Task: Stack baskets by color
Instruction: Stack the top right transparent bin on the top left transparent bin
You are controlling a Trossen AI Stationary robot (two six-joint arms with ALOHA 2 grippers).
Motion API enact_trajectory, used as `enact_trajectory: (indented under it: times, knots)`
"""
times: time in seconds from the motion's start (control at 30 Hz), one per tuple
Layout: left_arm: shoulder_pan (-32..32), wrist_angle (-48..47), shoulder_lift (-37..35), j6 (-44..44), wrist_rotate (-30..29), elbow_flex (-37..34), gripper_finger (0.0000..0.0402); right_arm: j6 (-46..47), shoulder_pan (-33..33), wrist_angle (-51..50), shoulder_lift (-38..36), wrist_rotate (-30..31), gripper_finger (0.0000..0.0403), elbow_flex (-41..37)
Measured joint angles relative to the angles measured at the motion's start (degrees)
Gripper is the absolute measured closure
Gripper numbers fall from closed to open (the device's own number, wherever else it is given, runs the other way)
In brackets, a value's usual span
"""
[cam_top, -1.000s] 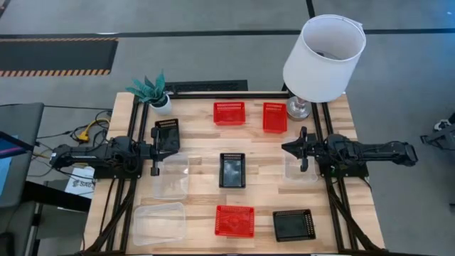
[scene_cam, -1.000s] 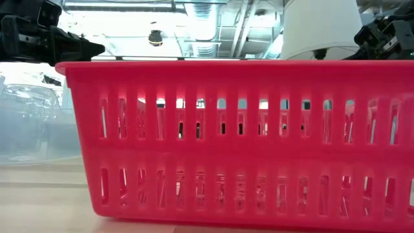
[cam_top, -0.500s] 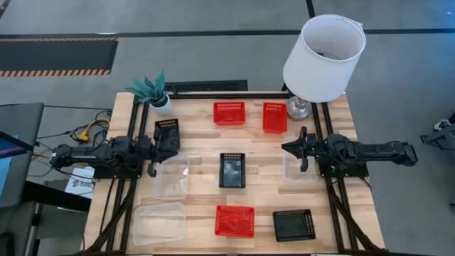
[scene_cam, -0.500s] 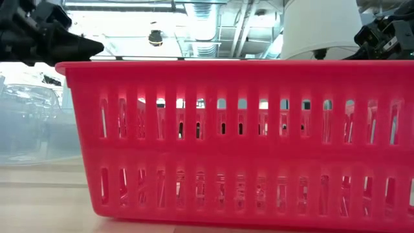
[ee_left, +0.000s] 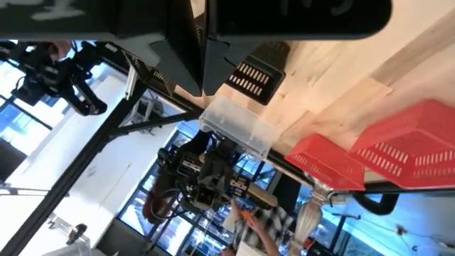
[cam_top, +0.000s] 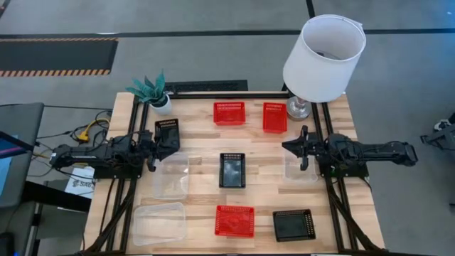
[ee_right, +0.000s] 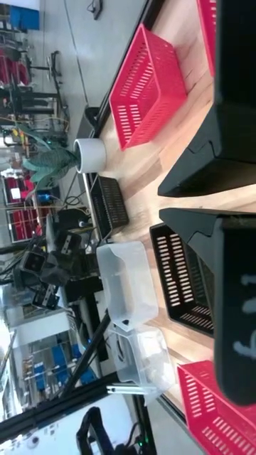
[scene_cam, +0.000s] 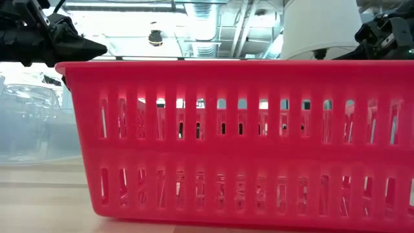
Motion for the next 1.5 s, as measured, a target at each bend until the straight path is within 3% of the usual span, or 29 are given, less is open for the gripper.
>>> enact_trajectory:
  times: [0.4,0.7,0.9,1.07,1.23,1.5]
  knots:
    - [0.0,0.3,0.0,11.3,-1.3,0.0,0.0401,-0.4,0.0,0.0,4.6,2.2,0.0337,3.7]
    - [0.0,1.1,0.0,18.4,0.0,0.0,0.0401,0.2,0.0,-6.5,19.9,6.0,0.0266,17.5]
    - [0.0,1.1,0.0,23.0,-0.1,0.0,0.0401,9.4,0.0,-24.1,33.1,6.2,0.0206,33.8]
    - [0.0,1.1,0.0,25.3,-1.8,0.0,0.0394,25.6,0.1,-44.5,44.4,6.1,0.0187,46.3]
    - [0.1,1.1,0.0,25.4,-2.6,0.0,0.0349,38.8,1.0,-57.9,54.5,2.2,0.0193,54.7]
    - [0.1,1.1,0.0,26.3,-3.2,0.0,0.0269,41.0,1.2,-71.9,64.3,-3.5,0.0205,62.4]
